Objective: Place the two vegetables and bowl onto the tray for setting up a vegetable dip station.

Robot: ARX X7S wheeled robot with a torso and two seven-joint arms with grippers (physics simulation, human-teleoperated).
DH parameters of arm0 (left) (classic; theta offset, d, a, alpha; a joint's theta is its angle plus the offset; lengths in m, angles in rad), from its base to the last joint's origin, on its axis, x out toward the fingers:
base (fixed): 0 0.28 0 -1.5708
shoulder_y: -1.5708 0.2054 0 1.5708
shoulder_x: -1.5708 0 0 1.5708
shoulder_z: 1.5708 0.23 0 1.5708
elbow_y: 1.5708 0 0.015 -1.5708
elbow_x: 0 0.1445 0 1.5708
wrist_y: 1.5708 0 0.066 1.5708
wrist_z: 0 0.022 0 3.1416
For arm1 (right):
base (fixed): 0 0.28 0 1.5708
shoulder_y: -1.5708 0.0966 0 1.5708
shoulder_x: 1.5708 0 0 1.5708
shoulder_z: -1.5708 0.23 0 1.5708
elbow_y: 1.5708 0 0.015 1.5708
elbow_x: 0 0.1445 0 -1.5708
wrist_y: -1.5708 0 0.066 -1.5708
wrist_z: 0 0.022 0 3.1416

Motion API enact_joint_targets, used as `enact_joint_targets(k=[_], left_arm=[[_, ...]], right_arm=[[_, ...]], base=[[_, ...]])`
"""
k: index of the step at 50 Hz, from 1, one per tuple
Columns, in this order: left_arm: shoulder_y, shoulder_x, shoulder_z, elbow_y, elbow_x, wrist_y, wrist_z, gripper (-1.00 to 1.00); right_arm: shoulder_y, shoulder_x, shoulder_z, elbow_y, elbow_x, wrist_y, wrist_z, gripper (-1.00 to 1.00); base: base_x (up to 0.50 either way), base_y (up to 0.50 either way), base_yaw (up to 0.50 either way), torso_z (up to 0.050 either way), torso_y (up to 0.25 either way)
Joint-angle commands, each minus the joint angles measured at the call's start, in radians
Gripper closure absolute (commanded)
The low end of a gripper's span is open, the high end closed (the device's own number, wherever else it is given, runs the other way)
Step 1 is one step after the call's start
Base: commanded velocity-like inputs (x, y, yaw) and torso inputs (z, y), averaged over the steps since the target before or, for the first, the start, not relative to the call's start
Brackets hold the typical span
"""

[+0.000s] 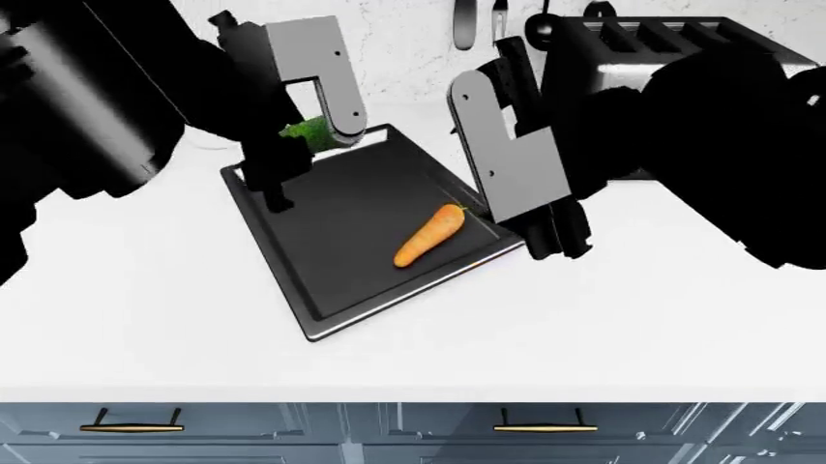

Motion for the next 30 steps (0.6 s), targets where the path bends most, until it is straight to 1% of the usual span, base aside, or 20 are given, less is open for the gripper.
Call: enact_joint_targets(k=[1,2,4,5,9,10,11,13,17,23,28,30], left_arm=[[0.025,0.128,0.096,-0.180,0.046,0.015,0.001,1.00],[0.027,0.140,0.104,-0.211,0.053,0.036,0.006,1.00],[0.027,0.141,0.104,-0.214,0.054,0.038,0.007,1.00],[0.047,0.191,0.103,-0.324,0.065,0.084,-0.004,1.00],[0.047,0.196,0.103,-0.337,0.067,0.091,-0.002,1.00],[0.070,0.267,0.085,-0.483,0.071,0.149,-0.024,1.00],[0.071,0.293,0.083,-0.546,0.076,0.177,-0.022,1.00],[0.072,0.322,0.078,-0.614,0.078,0.202,-0.023,1.00],[0.074,0.356,0.075,-0.681,0.076,0.216,-0.012,1.00],[0.083,0.374,0.079,-0.691,0.072,0.201,-0.001,1.00],[0.110,0.335,0.091,-0.574,0.063,0.139,-0.008,1.00],[0.110,0.333,0.091,-0.568,0.062,0.134,-0.009,1.00]], right_arm=[[-0.007,0.063,0.018,-0.130,0.019,0.070,0.026,-1.00],[-0.008,0.065,0.018,-0.133,0.019,0.071,0.026,-1.00],[-0.008,0.065,0.018,-0.133,0.019,0.071,0.026,-1.00],[-0.011,0.069,0.016,-0.139,0.019,0.073,0.026,-1.00],[-0.011,0.069,0.016,-0.139,0.018,0.073,0.025,-1.00],[-0.014,0.077,0.012,-0.155,0.020,0.083,0.021,-1.00],[-0.009,0.081,0.008,-0.156,0.016,0.085,0.012,-1.00],[-0.005,0.085,0.008,-0.164,0.014,0.090,0.008,-1.00],[-0.006,0.086,0.009,-0.166,0.013,0.090,0.010,-1.00],[-0.022,0.082,0.009,-0.160,0.014,0.082,0.023,-1.00],[-0.028,0.073,0.010,-0.144,0.014,0.072,0.027,-1.00],[-0.028,0.072,0.010,-0.144,0.013,0.071,0.027,-1.00]], base=[[0.00,0.00,0.00,0.000,0.000],[0.00,0.00,0.00,0.000,0.000],[0.00,0.00,0.00,0.000,0.000],[0.00,0.00,0.00,0.000,0.000],[0.00,0.00,0.00,0.000,0.000],[0.00,0.00,0.00,0.000,0.000],[0.00,0.00,0.00,0.000,0.000],[0.00,0.00,0.00,0.000,0.000],[0.00,0.00,0.00,0.000,0.000],[0.00,0.00,0.00,0.000,0.000],[0.00,0.00,0.00,0.000,0.000],[0.00,0.00,0.00,0.000,0.000]])
